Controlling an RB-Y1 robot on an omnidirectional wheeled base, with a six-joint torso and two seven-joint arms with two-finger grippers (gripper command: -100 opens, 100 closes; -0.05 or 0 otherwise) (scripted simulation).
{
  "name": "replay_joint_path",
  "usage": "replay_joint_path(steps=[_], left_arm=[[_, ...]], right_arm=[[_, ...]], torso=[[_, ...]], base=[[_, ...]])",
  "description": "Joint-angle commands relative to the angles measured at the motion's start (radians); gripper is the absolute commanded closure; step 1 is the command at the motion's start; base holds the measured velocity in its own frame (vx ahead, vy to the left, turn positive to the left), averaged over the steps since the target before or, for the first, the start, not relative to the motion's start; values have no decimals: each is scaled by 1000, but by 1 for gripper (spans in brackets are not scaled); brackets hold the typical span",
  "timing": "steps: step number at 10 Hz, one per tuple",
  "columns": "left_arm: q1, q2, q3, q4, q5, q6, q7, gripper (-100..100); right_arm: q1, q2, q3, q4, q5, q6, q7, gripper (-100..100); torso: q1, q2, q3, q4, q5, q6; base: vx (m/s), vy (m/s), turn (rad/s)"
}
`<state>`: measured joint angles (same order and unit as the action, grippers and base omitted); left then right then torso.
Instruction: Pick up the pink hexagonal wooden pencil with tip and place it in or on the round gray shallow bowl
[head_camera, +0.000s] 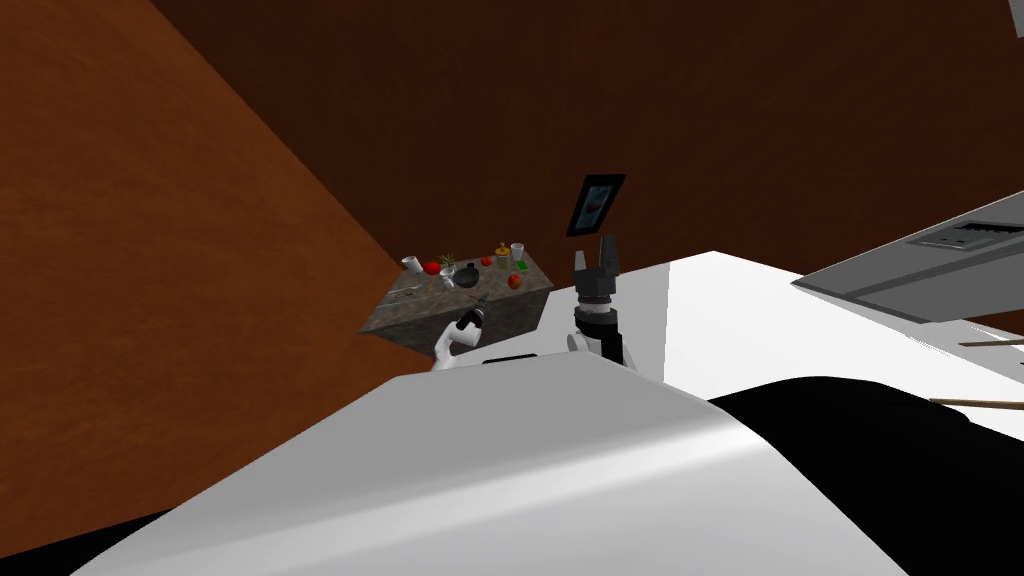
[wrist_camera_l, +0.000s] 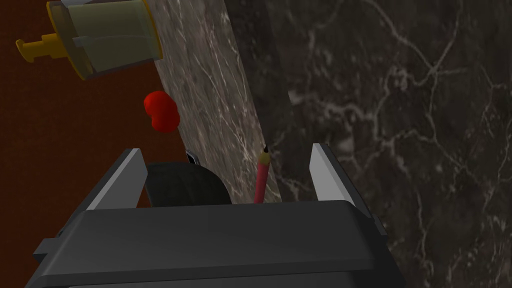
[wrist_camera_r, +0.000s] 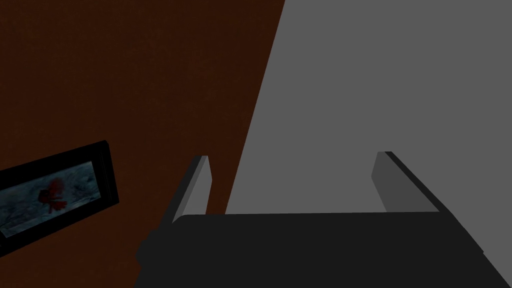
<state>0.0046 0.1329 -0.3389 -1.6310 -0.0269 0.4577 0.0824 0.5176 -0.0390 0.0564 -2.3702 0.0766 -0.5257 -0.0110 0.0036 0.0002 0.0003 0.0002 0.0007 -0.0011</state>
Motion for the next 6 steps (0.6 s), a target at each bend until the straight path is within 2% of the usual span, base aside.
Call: replay_joint_path(steps=[1, 5, 6], left_arm=[[-33, -4, -8, 32, -17, 28, 17, -100], [-100, 16, -27, 94, -47, 88, 55, -100], [-89, 10, -24, 84, -43, 76, 48, -100]], right_arm=[[0, 0, 0, 0, 0, 0, 0, 0], [0, 0, 0, 0, 0, 0, 0, 0], [0, 0, 0, 0, 0, 0, 0, 0]], torso=[[0, 0, 0, 0, 0, 0], [0, 0, 0, 0, 0, 0], [0, 0, 0, 0, 0, 0]], base=[[-14, 45, -51], [-16, 41, -44], [-6, 20, -12]])
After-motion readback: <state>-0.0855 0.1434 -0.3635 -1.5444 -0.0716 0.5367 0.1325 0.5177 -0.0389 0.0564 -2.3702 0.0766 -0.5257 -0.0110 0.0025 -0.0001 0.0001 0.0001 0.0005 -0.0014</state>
